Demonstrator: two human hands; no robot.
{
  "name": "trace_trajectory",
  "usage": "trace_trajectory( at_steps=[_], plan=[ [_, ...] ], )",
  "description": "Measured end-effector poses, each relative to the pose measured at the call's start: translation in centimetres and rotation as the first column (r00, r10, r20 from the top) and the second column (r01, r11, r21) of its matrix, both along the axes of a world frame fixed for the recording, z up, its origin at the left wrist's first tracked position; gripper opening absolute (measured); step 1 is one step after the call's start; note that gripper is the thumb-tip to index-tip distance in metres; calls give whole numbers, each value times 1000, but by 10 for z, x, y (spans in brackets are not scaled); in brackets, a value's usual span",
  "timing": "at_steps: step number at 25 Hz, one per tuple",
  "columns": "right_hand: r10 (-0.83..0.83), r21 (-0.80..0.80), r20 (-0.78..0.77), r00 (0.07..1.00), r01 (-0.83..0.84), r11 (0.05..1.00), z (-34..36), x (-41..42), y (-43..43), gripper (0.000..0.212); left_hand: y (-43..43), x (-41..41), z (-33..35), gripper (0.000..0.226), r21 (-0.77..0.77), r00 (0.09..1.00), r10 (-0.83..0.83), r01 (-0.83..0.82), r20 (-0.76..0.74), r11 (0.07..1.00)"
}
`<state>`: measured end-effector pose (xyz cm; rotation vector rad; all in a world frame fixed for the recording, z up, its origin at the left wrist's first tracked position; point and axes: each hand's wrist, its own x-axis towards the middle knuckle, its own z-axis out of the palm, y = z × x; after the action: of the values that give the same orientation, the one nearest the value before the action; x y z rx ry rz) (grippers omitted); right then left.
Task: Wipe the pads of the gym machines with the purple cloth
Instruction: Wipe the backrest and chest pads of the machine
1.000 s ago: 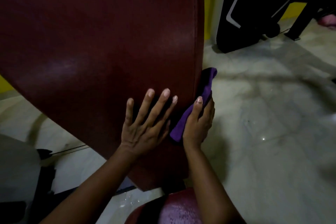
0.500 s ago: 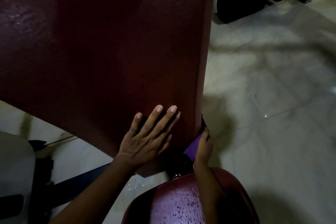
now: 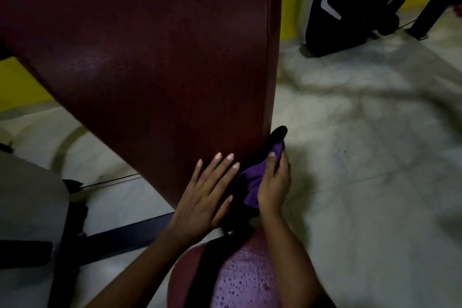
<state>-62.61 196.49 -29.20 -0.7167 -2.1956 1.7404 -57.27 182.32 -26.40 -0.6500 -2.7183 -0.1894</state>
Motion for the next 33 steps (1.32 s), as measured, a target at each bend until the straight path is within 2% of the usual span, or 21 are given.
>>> trace_trajectory(
  at_steps=[1, 2, 3, 4, 6, 8, 9, 10, 13, 14, 17, 19, 23, 26, 28, 30, 31, 33],
  plan=[
    [18, -3, -24, 1000, -18, 1000, 16, 11, 2, 58, 2, 12, 14, 58, 238, 991, 38, -68, 127, 969],
    [62, 1, -41, 997, -62, 998, 33, 25, 5, 58, 5, 25, 33, 55, 483, 962, 64, -190, 264, 855],
    [128, 17, -50, 991, -127, 992, 50, 39, 8, 60, 8, 36, 52, 51, 670, 918, 56, -327, 392, 666],
    [205, 24, -50, 977, -204, 979, 67, 52, 10, 62, 12, 44, 70, 47, 761, 862, 27, -462, 506, 455],
    [355, -2, -47, 934, -355, 935, 103, 77, 4, 57, 23, 60, 101, 43, 745, 735, -125, -664, 667, 71],
    [519, -78, -86, 851, -525, 848, 139, 96, -13, 50, 31, 74, 125, 44, 615, 672, -328, -740, 664, -272],
    [607, -100, -71, 792, -611, 785, 154, 101, -25, 46, 32, 78, 136, 47, 538, 660, -404, -751, 633, -384],
    [695, -98, -17, 719, -693, 714, 166, 106, -38, 44, 28, 84, 146, 50, 474, 643, -443, -763, 625, -439],
    [846, 21, 219, 486, -869, 494, 187, 121, -69, 46, 13, 98, 164, 54, 385, 570, -433, -809, 698, -444],
    [867, 43, 207, 453, -890, 455, 194, 122, -74, 49, 6, 100, 169, 49, 375, 608, -431, -773, 667, -511],
    [868, 123, 47, 494, -865, 486, 218, 110, -82, 50, -23, 96, 180, 52, 365, 731, -401, -644, 552, -672],
    [859, 227, 16, 512, -838, 496, 236, 90, -87, 48, -49, 90, 190, 52, 414, 774, -325, -584, 544, -698],
    [860, 566, 56, 507, -726, 391, 269, 40, -108, 48, -106, 65, 201, 40, 536, 828, -111, -451, 549, -714],
    [822, 857, 44, 568, -445, 261, 278, -4, -121, 53, -134, 31, 218, 51, 594, 885, -25, -332, 464, -732],
    [804, 975, 3, 594, -180, 129, 274, -35, -127, 57, -143, 4, 231, 53, 651, 897, 12, -311, 441, -692],
    [806, 1000, -12, 592, 0, 15, 265, -61, -129, 60, -144, -22, 241, 54, 717, 899, 19, -335, 437, -611],
    [803, 998, -37, 594, 64, -2, 259, -70, -130, 61, -143, -34, 245, 55, 759, 895, 25, -364, 446, -540],
    [788, 979, -153, 596, 198, 41, 246, -78, -133, 61, -142, -60, 247, 61, 842, 864, 101, -445, 493, -303]
  ],
)
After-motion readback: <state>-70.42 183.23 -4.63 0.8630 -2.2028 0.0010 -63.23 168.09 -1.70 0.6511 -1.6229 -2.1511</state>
